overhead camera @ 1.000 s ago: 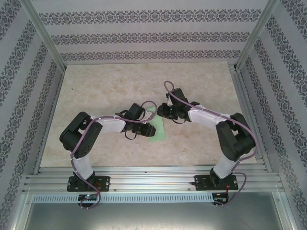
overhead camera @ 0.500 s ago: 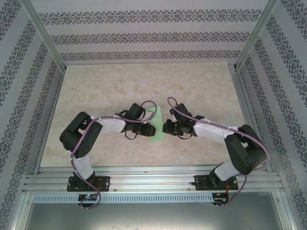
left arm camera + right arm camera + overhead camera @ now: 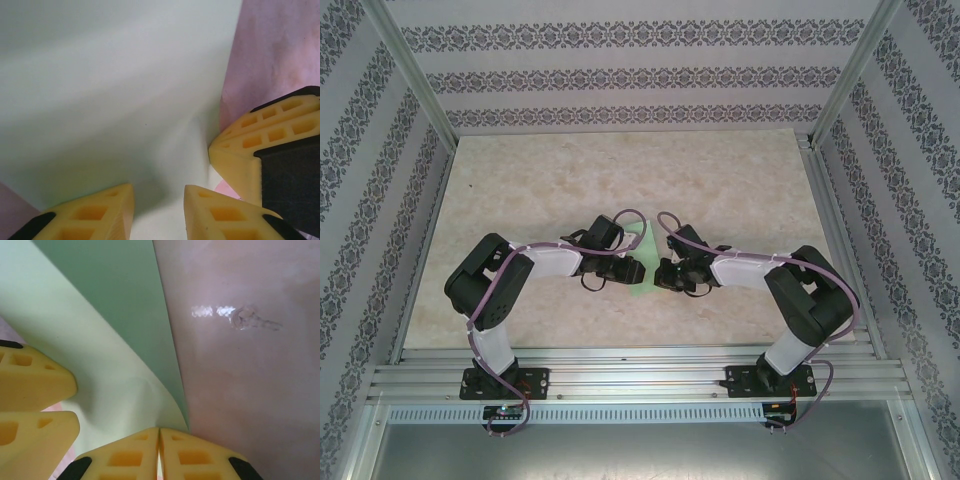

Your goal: Fold a paper plane with a square sheet of paper (fold left side to right side)

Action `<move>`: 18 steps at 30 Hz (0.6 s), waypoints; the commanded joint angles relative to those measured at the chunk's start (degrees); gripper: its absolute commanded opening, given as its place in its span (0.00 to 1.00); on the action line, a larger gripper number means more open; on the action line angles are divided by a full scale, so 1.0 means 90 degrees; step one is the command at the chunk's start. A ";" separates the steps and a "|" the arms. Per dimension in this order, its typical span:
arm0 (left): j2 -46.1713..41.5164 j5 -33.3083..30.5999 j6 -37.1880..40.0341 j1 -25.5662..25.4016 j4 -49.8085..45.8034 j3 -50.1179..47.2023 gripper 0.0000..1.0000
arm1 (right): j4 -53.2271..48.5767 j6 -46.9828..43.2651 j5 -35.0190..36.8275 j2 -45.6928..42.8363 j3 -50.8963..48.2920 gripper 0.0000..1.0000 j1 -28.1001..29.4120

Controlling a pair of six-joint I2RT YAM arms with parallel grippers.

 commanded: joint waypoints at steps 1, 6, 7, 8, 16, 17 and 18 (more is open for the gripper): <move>0.0078 -0.0404 -0.0077 -0.0059 -0.0186 0.0064 0.38 | -0.0315 -0.0141 0.0377 0.0301 0.0031 0.11 0.0091; 0.0072 -0.0498 0.0001 -0.0040 -0.0396 0.0350 0.41 | -0.0657 -0.0299 0.0653 0.0316 0.0051 0.11 0.0089; 0.0067 -0.0527 0.0006 -0.0040 -0.0431 0.0408 0.41 | -0.0710 -0.0326 0.0686 0.0313 0.0051 0.11 0.0094; 0.0078 -0.0539 0.0023 -0.0031 -0.0473 0.0455 0.41 | -0.0738 -0.0351 0.0707 0.0315 0.0051 0.11 0.0093; 0.0190 -0.0662 0.0128 0.0061 -0.0613 0.0708 0.42 | -0.0932 -0.0502 0.0794 0.0335 0.0118 0.11 0.0076; 0.0222 -0.0677 0.0140 0.0076 -0.0637 0.0738 0.42 | -0.0961 -0.0519 0.0799 0.0338 0.0128 0.11 0.0079; 0.0251 -0.0704 0.0158 0.0083 -0.0657 0.0762 0.42 | -0.0982 -0.0532 0.0813 0.0345 0.0148 0.11 0.0085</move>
